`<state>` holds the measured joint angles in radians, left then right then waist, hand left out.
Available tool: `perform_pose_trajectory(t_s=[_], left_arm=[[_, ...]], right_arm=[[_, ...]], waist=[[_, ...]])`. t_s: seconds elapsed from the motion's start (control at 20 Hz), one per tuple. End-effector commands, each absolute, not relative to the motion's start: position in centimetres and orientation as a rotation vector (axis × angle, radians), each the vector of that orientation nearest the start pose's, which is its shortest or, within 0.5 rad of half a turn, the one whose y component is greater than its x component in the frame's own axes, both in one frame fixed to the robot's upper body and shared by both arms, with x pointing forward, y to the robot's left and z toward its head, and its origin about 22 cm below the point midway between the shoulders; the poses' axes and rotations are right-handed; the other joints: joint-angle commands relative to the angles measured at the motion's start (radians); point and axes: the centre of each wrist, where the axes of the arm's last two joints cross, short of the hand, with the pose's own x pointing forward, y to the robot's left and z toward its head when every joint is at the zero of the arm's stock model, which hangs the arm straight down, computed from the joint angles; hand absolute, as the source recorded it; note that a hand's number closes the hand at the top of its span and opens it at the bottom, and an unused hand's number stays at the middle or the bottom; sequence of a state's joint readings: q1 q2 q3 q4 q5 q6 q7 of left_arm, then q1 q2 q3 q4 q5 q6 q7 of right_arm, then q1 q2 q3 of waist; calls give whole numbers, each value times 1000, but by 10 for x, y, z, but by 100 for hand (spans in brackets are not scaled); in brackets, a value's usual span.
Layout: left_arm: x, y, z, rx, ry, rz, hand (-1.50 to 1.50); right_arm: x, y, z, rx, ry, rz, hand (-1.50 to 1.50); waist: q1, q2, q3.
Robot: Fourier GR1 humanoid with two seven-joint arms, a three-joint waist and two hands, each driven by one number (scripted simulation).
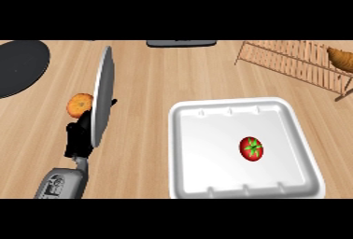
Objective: Pick the croissant from the tray and place it in the tiered shelf
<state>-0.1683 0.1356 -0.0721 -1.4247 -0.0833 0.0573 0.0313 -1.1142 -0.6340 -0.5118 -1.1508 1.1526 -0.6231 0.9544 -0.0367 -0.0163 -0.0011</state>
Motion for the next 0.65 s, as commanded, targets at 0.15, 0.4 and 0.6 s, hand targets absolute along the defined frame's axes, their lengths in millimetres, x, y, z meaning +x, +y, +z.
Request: perform_pose_trajectory(t_s=[0.15, 0.4, 0.6], left_arm=[[277, 232, 12, 154, -1542, -197, 0], [263, 236, 6, 169, -1541, -174, 0], [268, 252, 7, 186, -1529, -177, 0]], right_arm=[[296, -388, 365, -1468, -1216, -940, -150], [248, -394, 359, -1502, -1143, -811, -150], [191, -406, 348, -1454, -1178, -822, -150]], waist=[[-45, -15, 2], [-63, -22, 2], [-59, -12, 2]])
